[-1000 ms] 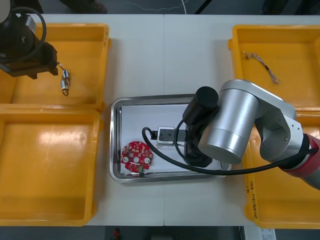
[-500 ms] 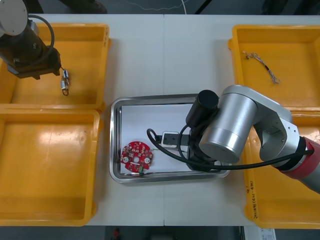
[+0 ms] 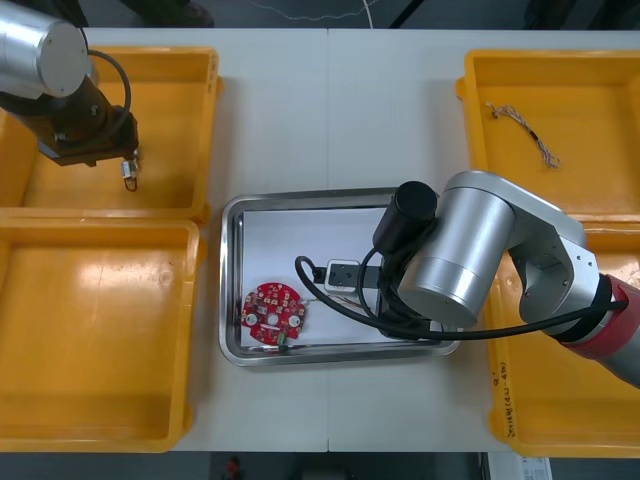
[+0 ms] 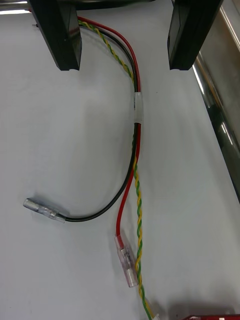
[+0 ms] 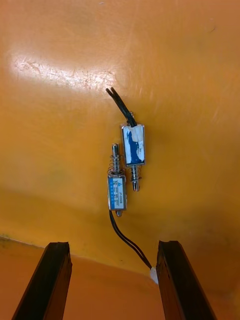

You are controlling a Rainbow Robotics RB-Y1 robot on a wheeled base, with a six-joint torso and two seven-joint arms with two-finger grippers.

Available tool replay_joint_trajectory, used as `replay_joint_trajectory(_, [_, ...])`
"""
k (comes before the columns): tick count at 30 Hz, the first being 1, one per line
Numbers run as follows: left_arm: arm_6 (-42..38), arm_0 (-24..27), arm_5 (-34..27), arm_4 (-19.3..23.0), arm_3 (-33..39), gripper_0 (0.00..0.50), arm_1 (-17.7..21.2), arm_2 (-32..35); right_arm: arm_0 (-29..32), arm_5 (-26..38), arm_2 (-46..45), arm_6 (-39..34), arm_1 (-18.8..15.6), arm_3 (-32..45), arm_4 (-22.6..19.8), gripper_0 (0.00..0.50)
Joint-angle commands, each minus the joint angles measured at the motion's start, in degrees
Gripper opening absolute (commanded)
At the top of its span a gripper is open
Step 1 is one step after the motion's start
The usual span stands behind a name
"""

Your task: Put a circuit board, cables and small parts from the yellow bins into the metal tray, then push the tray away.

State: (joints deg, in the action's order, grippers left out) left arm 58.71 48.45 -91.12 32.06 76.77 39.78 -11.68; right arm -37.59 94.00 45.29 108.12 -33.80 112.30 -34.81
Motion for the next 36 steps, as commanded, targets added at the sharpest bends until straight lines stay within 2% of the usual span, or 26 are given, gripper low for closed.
replay_joint_trajectory(1, [6.3, 3.0, 2.2, -1.0, -1.5, 0.5, -1.4, -1.2, 0.5, 0.1, -2.4, 0.3, -0.6, 0.7, 0.0, 0.5])
replay_joint_trajectory(9, [6.2, 3.0, 5.7, -1.7, -4.4, 0.5, -1.5, -4.5, 0.4, 1.8, -6.8, -0.1, -0.2, 3.0, 1.3, 0.5])
replay_joint_trajectory(19, [6.6, 2.8, 6.9, -0.5, -6.2, 0.5, -1.6, -6.0, 0.3, 16.0, -17.0, -1.0, 1.3, 6.4, 0.8, 0.5])
replay_joint_trajectory(29, [7.0, 1.2, 10.7, -0.2, -7.6, 0.5, -1.6, -7.2, -2.0, 16.0, -27.8, -1.5, 0.1, 6.4, -0.7, 0.5])
replay_joint_trajectory(36, [7.5, 0.2, 10.8, 0.0, -7.6, 0.5, -1.6, -7.2, -2.1, 16.0, -32.5, -1.8, -3.2, 5.4, -1.9, 0.5])
